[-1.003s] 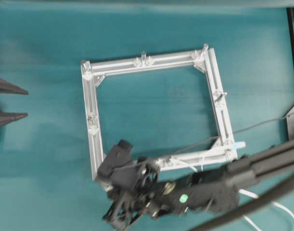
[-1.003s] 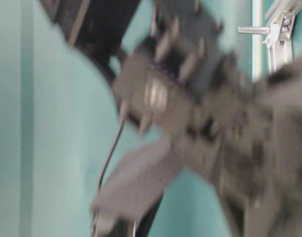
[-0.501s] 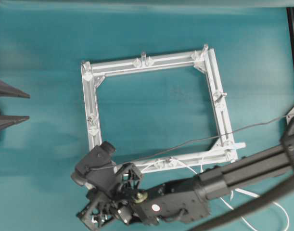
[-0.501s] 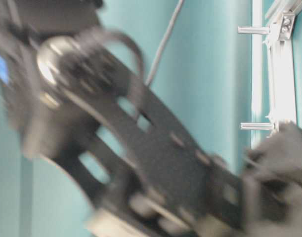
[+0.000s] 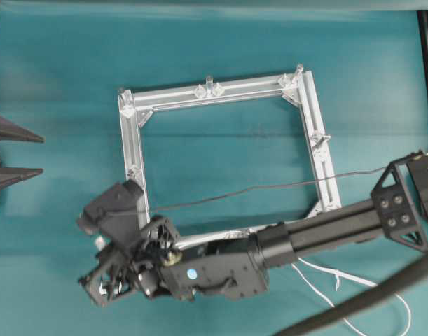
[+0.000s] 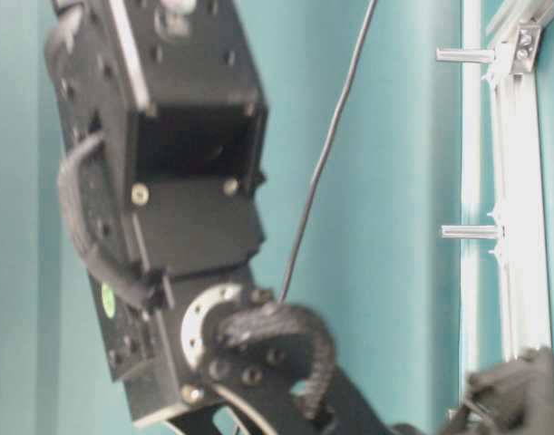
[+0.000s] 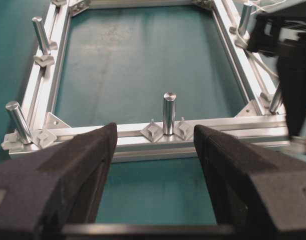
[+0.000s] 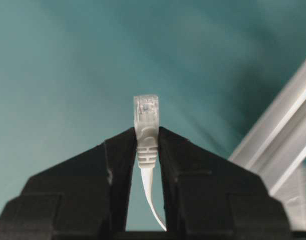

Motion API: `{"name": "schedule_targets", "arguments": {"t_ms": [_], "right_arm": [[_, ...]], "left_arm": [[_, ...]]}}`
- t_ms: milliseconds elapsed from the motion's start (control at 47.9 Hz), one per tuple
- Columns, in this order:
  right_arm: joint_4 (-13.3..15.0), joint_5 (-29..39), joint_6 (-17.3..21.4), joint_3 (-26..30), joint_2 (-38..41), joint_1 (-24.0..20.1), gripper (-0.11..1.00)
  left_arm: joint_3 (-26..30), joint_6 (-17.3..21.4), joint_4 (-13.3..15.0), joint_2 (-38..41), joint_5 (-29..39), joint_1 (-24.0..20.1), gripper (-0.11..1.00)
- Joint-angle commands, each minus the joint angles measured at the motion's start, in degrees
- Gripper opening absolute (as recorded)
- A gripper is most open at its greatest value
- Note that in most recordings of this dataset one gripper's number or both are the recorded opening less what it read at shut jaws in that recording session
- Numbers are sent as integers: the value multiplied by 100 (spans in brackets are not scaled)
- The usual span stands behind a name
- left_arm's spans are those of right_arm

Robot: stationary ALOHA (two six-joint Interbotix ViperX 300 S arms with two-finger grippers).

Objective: Move the cable alternately left and right between 8 pins so it hooks onto each one.

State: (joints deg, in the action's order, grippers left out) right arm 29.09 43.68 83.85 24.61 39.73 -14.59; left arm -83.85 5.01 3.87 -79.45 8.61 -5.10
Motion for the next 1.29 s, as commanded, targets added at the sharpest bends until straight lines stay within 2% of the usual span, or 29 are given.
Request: {"name": "schedule_targets", "arguments": {"t_ms": [0, 84, 251, 376, 543, 710, 835, 1023, 1170, 1274], "right_arm": [[44, 255, 9, 149, -149, 35, 16], [105, 536, 97, 158, -158, 53, 16], [483, 1002, 457, 123, -229, 70, 16], [562, 1195, 554, 0, -343, 141, 16], [562, 1345, 580, -571, -703, 316, 16], [571, 1160, 598, -1257, -1187, 589, 16], [562, 580, 527, -1600, -1380, 817, 16], [554, -9, 334, -1740, -1327, 1090, 16], [536, -88, -79, -1775, -1327, 1371, 16], [475, -325, -580, -1749, -1327, 1521, 16]], "left_arm": [[70, -44, -18, 70, -53, -18, 65], [79, -44, -18, 70, -44, -18, 65], [97, -44, -18, 70, -26, -18, 65], [97, -44, -18, 70, -26, -18, 65], [97, -44, -18, 70, -26, -18, 65], [97, -44, -18, 62, -18, -18, 65], [97, -44, -18, 70, -18, -18, 65], [97, -44, -18, 70, -18, -18, 65], [105, -44, -18, 70, -18, -18, 65], [132, -53, -18, 70, -18, -18, 65]]}}
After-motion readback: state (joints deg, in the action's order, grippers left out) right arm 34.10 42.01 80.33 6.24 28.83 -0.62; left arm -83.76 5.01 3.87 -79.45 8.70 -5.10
